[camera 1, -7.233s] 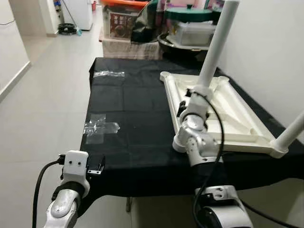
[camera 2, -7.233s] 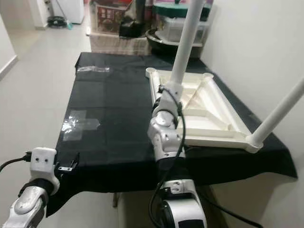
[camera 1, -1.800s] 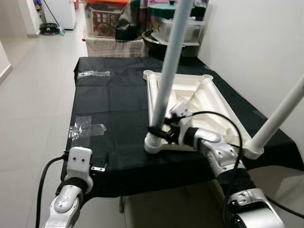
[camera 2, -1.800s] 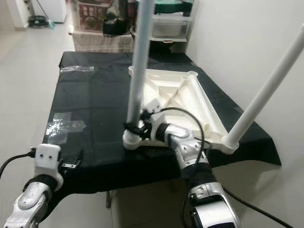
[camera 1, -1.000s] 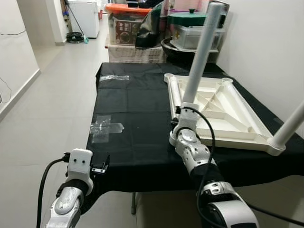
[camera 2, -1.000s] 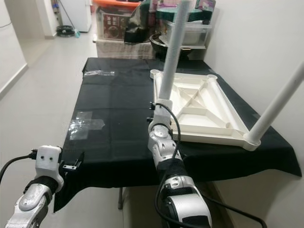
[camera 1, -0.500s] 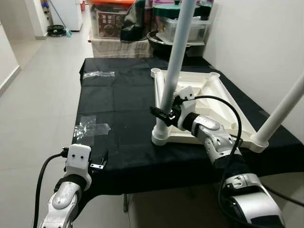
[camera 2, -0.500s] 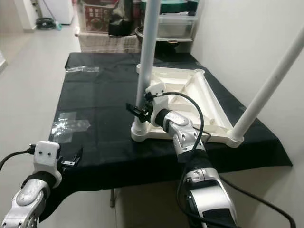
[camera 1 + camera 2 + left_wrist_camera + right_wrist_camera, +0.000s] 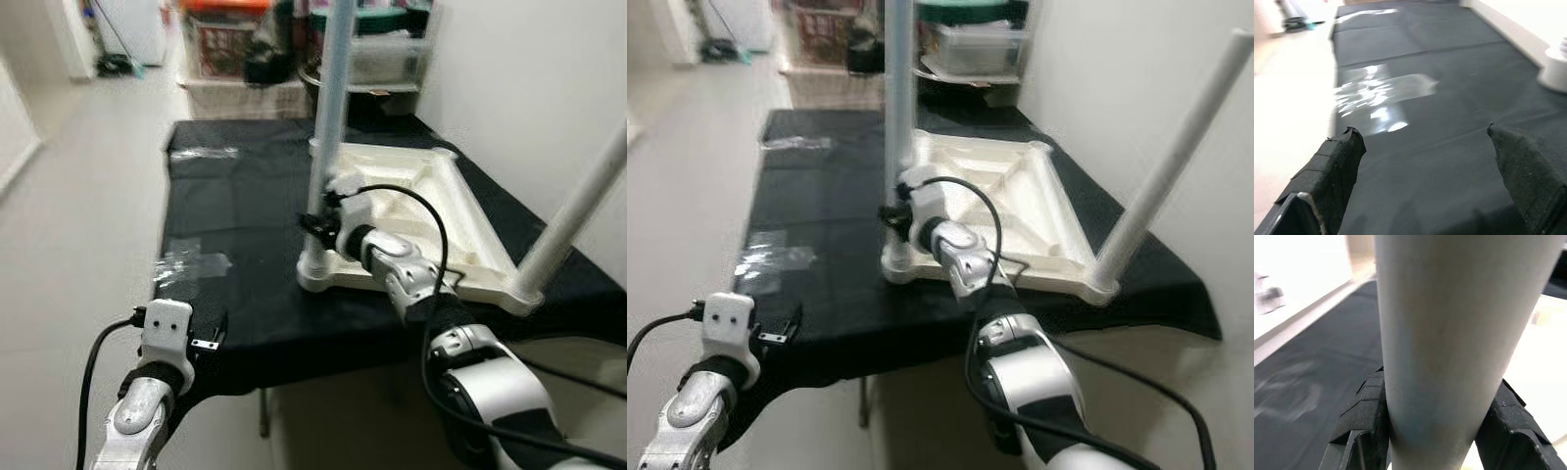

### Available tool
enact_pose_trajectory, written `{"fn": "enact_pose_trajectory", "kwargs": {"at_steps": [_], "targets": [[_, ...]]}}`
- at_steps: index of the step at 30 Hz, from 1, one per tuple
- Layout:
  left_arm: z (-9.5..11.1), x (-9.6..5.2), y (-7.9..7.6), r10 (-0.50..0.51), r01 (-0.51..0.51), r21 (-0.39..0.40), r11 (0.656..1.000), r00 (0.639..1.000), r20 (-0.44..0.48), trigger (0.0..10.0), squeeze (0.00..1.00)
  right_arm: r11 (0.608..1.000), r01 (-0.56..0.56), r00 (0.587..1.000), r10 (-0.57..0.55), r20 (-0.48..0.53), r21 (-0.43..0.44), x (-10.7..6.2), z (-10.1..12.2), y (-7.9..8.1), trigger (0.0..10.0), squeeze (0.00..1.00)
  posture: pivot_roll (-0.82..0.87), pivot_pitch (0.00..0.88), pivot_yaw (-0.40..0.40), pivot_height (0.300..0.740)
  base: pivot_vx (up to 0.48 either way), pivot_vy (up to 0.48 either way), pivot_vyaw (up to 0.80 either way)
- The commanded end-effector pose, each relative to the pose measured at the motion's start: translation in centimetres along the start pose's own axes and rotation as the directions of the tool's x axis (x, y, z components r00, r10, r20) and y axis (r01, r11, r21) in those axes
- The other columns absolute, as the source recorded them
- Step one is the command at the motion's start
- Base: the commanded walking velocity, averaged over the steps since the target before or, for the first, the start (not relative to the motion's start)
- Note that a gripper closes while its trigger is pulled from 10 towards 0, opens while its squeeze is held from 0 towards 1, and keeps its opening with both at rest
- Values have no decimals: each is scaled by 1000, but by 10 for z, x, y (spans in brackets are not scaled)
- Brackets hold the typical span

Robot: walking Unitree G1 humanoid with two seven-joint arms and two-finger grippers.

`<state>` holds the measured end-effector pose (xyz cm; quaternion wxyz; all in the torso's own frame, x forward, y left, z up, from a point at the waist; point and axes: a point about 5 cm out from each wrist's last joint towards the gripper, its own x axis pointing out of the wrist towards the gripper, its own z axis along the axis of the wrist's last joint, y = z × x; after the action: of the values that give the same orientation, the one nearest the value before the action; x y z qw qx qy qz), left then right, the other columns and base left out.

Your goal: Building children table

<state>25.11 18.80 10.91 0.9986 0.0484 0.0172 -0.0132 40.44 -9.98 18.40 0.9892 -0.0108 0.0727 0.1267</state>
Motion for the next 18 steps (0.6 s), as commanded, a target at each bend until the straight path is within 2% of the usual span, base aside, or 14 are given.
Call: {"fn": "enact_pose_trajectory", "kwargs": {"at_steps": [1,2,3,4,5,6,7,8,9,10,11,15,16,18], "targets": [[-3,-2,-1,-2,2,8,1000,1000,-11,10000,0,980,199,974,-198,-113,-2,-7,-26,-29,0,0,54,0,-105,740,0,0,0],[-3,-2,-2,-4,4,7,1000,1000,-12,10000,0,915,402,908,-396,-136,17,-14,-34,-46,0,0,54,0,-106,740,0,0,0],[-3,-1,-3,-5,5,6,1000,1000,-12,10000,0,853,521,845,-513,-154,18,-20,-40,-57,0,0,54,0,-106,740,0,0,0],[-3,-1,-3,-5,5,6,1000,1000,-12,10000,0,853,521,845,-513,-154,18,-20,-40,-57,0,0,54,0,-106,740,0,0,0],[-3,-1,-4,-7,7,5,1000,1000,-12,10000,0,824,567,816,-558,-150,23,-24,-44,-54,0,0,53,0,-100,740,0,0,0],[-3,-2,-4,-9,9,4,1000,1000,-14,10000,0,837,547,832,-539,-135,33,-25,-44,-41,3490,0,47,0,-94,740,0,0,0],[-3,-2,-4,-9,9,4,1000,1000,-14,10000,0,837,547,832,-539,-135,33,-25,-44,-41,3490,0,47,0,-94,740,0,0,0],[-3,-2,-5,-10,10,4,1000,1000,-15,10000,0,854,519,851,-511,-123,42,-25,-43,-31,3490,0,47,0,-94,740,0,0,0],[-4,-2,-5,-12,12,4,1000,1000,-17,10000,0,898,435,898,-429,-98,59,-21,-39,-15,10000,0,41,0,-93,740,0,0,0],[-4,-2,-5,-13,13,5,1000,1000,-17,10000,0,924,377,925,-372,-81,68,-19,-35,-5,10000,0,41,0,-94,740,0,0,0],[-4,-2,-4,-13,13,5,1000,1000,-17,10000,0,943,323,946,-322,-22,76,-18,-27,1,10000,1000,43,0,-96,740,0,0,0],[-3,-2,-3,-12,12,4,1000,1000,-16,10000,0,966,244,968,-248,45,84,-15,-12,6,10000,1000,43,0,-99,740,0,0,0],[-3,-2,-3,-12,12,2,1000,1000,-16,10000,0,989,115,988,-124,91,94,-11,0,10,10000,0,42,0,-99,740,0,0,0],[-4,-3,-3,-11,11,0,1000,1000,-16,10000,0,992,-103,983,91,157,72,-9,15,18,10000,0,42,0,-99,740,0,0,0]]}}
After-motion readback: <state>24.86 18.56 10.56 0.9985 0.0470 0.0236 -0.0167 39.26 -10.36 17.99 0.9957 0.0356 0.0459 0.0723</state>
